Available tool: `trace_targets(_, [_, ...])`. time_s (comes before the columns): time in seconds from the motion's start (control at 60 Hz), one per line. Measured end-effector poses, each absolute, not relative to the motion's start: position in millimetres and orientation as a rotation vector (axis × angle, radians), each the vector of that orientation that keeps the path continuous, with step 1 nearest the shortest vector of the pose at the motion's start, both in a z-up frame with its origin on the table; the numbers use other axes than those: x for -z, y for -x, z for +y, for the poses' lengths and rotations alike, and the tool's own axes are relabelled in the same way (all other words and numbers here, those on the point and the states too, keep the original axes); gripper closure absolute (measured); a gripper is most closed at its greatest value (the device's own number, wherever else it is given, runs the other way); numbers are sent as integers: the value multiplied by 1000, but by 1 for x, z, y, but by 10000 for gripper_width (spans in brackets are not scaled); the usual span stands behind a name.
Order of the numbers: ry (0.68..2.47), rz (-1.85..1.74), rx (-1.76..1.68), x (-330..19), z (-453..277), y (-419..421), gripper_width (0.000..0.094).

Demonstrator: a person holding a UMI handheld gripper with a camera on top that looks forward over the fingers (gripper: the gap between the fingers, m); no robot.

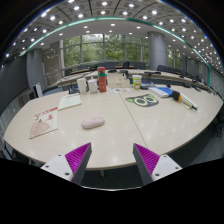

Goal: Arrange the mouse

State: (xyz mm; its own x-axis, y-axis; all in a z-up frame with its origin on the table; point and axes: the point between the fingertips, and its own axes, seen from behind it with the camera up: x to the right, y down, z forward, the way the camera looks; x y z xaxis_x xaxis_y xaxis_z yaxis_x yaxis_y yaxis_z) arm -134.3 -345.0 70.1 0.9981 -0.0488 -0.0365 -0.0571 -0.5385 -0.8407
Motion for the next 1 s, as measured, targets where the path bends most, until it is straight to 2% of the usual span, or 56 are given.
trace_targets(0.167, [2154,37,-56,-28,-267,201,92])
trace_targets(0.35, [2174,30,-63,-4,-199,233,93])
trace_targets(0.533, [2206,23,-36,9,-154,239,92])
trace_targets(0.75, [2215,-13,-45,9,-111,251,95])
trace_targets(0.817, [2222,-38,-33,10,-103,256,137])
trace_targets(0.9, [2227,-74,1,13,-95,256,237])
trace_targets(0.95, [2226,-90,-12,13,-92,260,342])
trace_targets(0.983, [2226,-96,-9,13,-90,260,460])
trace_targets(1.0, [2226,-99,-8,13,-89,259,461])
